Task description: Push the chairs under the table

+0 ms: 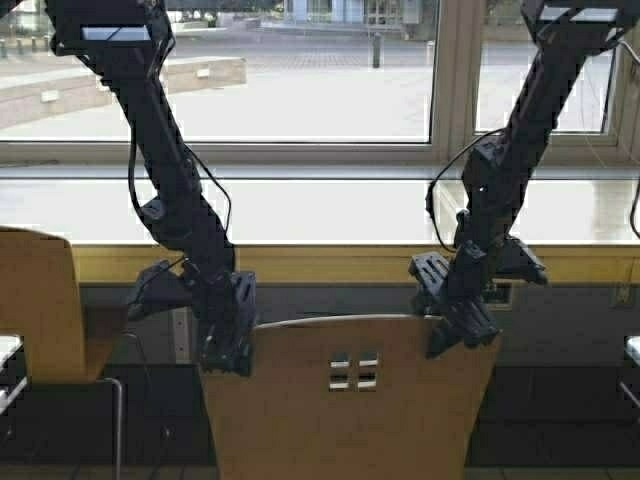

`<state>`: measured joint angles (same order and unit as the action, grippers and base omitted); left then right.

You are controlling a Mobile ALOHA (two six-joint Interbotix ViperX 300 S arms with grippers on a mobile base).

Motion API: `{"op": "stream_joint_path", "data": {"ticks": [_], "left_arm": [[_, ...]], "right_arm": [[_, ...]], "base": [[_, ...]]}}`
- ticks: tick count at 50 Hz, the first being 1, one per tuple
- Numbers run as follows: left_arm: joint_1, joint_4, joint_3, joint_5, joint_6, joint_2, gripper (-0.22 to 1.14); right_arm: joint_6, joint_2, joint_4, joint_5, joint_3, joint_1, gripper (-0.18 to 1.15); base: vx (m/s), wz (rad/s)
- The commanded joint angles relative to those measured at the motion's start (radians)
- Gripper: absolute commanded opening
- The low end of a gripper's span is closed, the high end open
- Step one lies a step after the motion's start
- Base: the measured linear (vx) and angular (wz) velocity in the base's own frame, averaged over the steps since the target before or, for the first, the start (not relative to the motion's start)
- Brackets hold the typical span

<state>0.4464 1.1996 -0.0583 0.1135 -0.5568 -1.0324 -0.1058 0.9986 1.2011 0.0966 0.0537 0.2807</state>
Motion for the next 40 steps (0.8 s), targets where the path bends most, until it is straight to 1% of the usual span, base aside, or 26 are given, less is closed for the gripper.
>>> {"op": "stream_joint_path", "data": {"ticks": [1,6,9,12,24,29,40], "left_arm": [[0.003,-0.005,0.005,-0.025,0.003,0.031,0.37],[0.003,-0.005,0.011,-0.029,-0.002,0.032,0.21],[0.003,-0.005,0.015,-0.029,-0.003,0.032,0.14],[0.003,-0.005,0.018,-0.028,-0.012,0.032,0.11],[0.000,-0.005,-0.009,-0.028,-0.023,0.040,0.10],[-0.002,-0.005,-0.021,-0.035,-0.023,0.052,0.10],[-0.006,-0.005,-0.034,-0.035,-0.023,0.054,0.10]], "right_arm": [[0.003,-0.015,0.006,0.025,0.003,0.008,0.38],[0.003,0.008,0.014,0.055,0.002,0.006,0.24],[0.003,0.020,0.017,0.067,0.000,0.006,0.22],[0.003,0.031,0.018,0.077,-0.002,0.006,0.22],[0.005,0.018,0.020,0.109,0.025,0.008,0.22],[0.005,-0.003,0.018,0.106,0.044,0.018,0.22],[0.005,-0.009,0.020,0.101,0.046,0.029,0.22]], "base": [[0.05,0.01],[0.05,0.01],[0.07,0.01],[0.08,0.01],[0.09,0.02],[0.12,-0.01],[0.14,-0.01]]}}
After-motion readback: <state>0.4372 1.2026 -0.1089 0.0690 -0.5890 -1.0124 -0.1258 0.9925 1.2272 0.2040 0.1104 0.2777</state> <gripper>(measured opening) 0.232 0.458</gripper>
